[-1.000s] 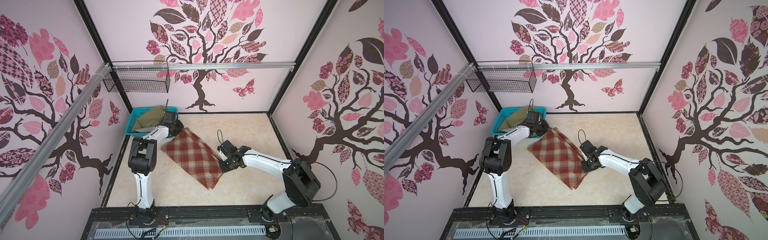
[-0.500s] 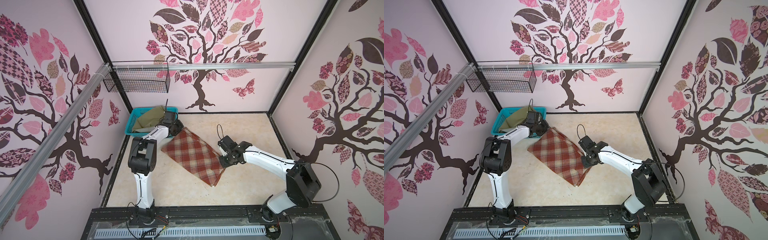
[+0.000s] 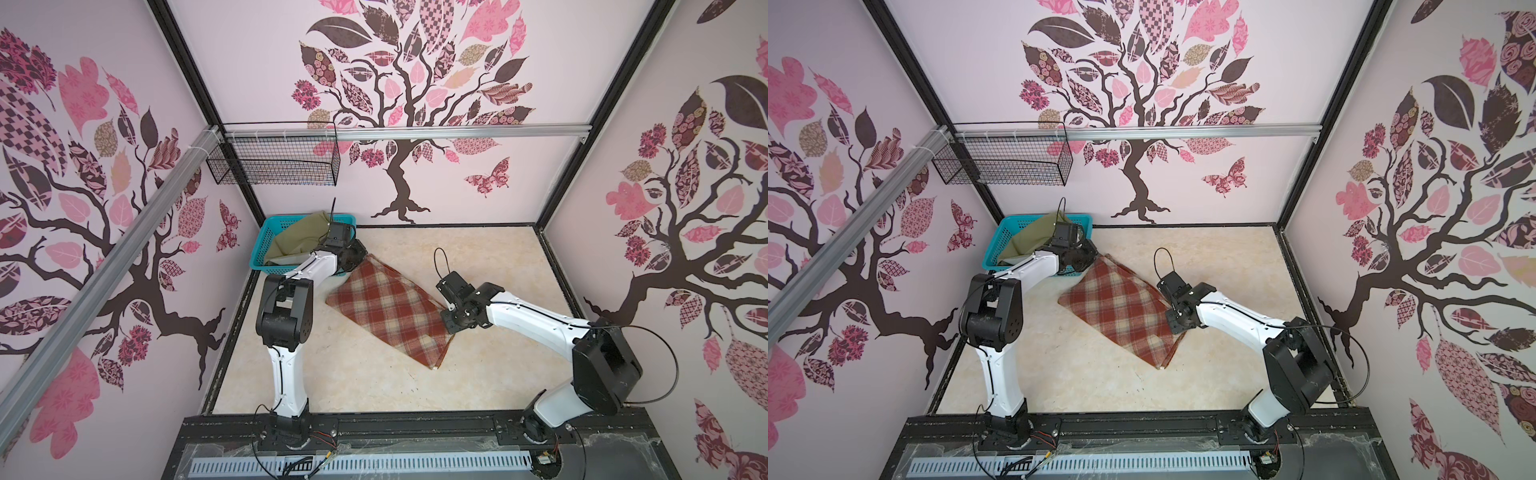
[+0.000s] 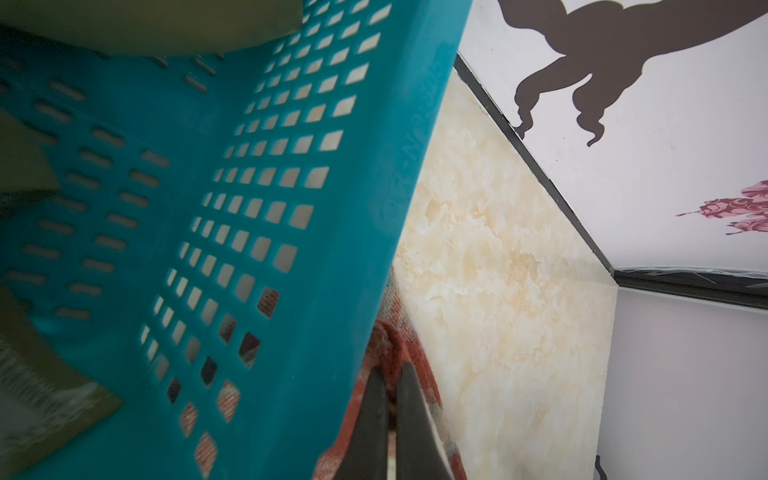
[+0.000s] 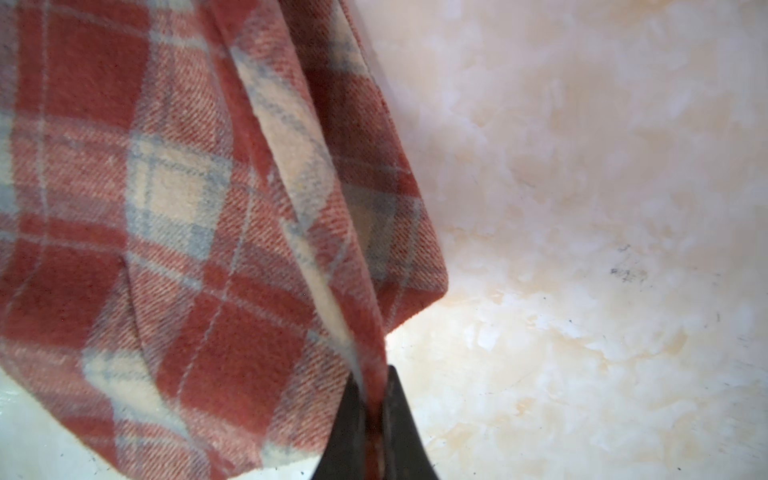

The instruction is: Fold and stack the skirts

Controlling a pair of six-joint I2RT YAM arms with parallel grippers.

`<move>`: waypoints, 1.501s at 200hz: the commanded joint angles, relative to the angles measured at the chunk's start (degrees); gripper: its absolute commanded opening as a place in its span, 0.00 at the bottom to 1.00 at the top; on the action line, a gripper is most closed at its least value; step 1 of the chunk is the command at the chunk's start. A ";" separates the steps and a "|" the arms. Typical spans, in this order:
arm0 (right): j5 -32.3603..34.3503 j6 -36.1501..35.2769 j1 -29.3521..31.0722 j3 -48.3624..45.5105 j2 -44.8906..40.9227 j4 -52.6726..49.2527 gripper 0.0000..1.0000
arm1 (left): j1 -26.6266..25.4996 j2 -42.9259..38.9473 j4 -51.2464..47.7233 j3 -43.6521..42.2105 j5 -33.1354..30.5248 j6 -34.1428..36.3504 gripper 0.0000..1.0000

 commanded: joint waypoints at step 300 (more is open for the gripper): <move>12.38 -0.54 -1.13 3.14 7.04 6.05 0.00 | 0.50 6.04 6.70 3.63 1.20 -2.35 0.00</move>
